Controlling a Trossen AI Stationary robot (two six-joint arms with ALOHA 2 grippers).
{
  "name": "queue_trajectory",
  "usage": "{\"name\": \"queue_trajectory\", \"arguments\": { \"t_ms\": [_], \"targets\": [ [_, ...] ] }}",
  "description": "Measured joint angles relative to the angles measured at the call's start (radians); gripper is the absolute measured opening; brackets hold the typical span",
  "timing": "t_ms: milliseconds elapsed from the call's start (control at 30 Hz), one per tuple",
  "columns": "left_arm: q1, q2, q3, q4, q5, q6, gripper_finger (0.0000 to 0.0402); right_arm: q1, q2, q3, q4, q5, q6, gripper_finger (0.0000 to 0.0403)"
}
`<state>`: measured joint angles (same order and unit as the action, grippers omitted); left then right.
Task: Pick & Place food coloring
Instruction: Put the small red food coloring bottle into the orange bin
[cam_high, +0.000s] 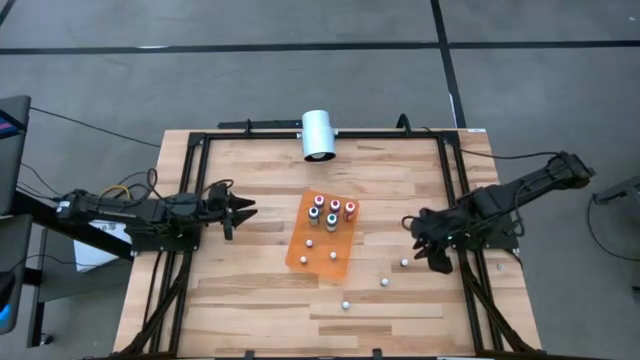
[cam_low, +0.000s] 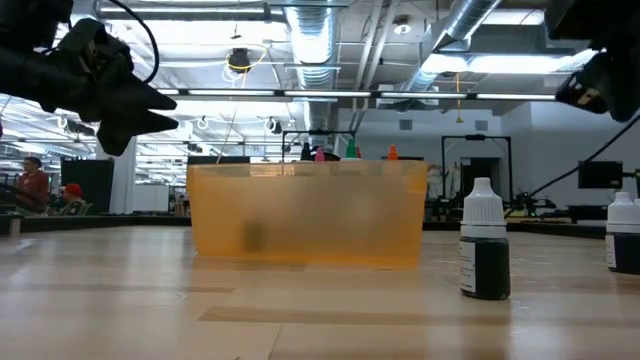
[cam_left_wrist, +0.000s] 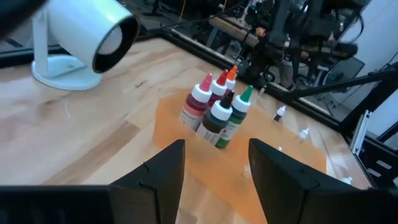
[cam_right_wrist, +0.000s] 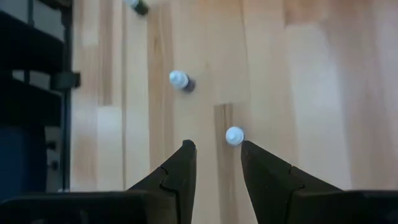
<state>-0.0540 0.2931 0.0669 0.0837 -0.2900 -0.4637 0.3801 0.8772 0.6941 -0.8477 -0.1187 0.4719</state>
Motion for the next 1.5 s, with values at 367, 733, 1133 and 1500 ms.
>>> {"name": "queue_trajectory", "arguments": {
  "t_ms": [367, 733, 1133, 1500],
  "targets": [
    [0.002, -0.150, 0.000, -0.181, 0.001, -0.043, 0.0169, 0.000, 0.188, 0.000, 0.023, -0.065, -0.007, 0.0116],
    [0.002, -0.163, 0.000, -0.188, 0.001, -0.054, 0.0169, -0.003, 0.318, 0.000, 0.045, -0.065, 0.089, 0.0120],
    [0.002, -0.163, 0.002, -0.198, 0.001, -0.056, 0.0169, -0.003, 0.373, -0.001, 0.078, -0.053, 0.104, 0.0189],
    [0.002, -0.163, 0.002, -0.201, 0.000, -0.056, 0.0169, -0.003, 0.373, -0.002, 0.102, -0.010, 0.105, 0.0197]
  ]
}}
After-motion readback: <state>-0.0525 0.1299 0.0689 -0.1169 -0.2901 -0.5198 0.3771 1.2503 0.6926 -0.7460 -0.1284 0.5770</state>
